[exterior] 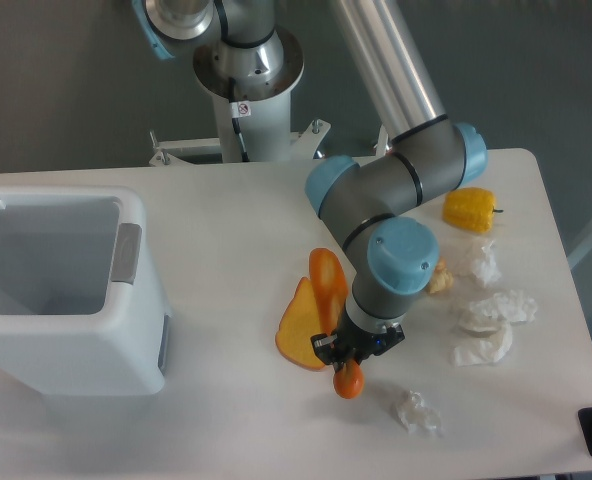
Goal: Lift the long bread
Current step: 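Lift the long orange bread up off the table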
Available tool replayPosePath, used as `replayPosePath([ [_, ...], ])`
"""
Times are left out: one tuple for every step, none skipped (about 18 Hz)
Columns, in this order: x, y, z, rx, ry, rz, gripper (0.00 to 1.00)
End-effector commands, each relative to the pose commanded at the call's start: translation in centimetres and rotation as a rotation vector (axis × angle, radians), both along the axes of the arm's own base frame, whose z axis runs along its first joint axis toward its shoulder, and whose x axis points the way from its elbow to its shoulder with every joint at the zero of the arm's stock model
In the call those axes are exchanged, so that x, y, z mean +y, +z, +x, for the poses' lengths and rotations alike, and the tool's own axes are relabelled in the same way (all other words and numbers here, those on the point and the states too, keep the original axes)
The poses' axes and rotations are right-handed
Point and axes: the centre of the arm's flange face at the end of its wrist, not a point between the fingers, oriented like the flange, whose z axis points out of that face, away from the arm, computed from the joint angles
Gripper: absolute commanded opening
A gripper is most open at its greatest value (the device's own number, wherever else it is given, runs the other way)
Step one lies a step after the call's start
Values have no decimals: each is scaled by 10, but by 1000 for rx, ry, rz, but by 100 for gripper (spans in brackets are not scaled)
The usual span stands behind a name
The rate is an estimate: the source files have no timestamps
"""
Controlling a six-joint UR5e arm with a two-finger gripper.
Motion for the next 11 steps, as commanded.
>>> replayPosePath([
  [0,7,2,13,-21,7,25],
  [-1,16,3,27,-38,15,25],
  [-2,25,4,40,-45,23,25],
  [-3,37,6,58,-64,33,25],
  [-5,47,8,78,-96,41,25],
  [-6,55,10,94,-125,47,25],
  [-8,63,13,111,-149,48,25],
  [-11,73,16,133,-165,45,25],
  [-9,81,23,155,-188,36,25],
  [-5,85,30,180,-220,21,25],
  [-2,88,34,203,-251,-3,25],
])
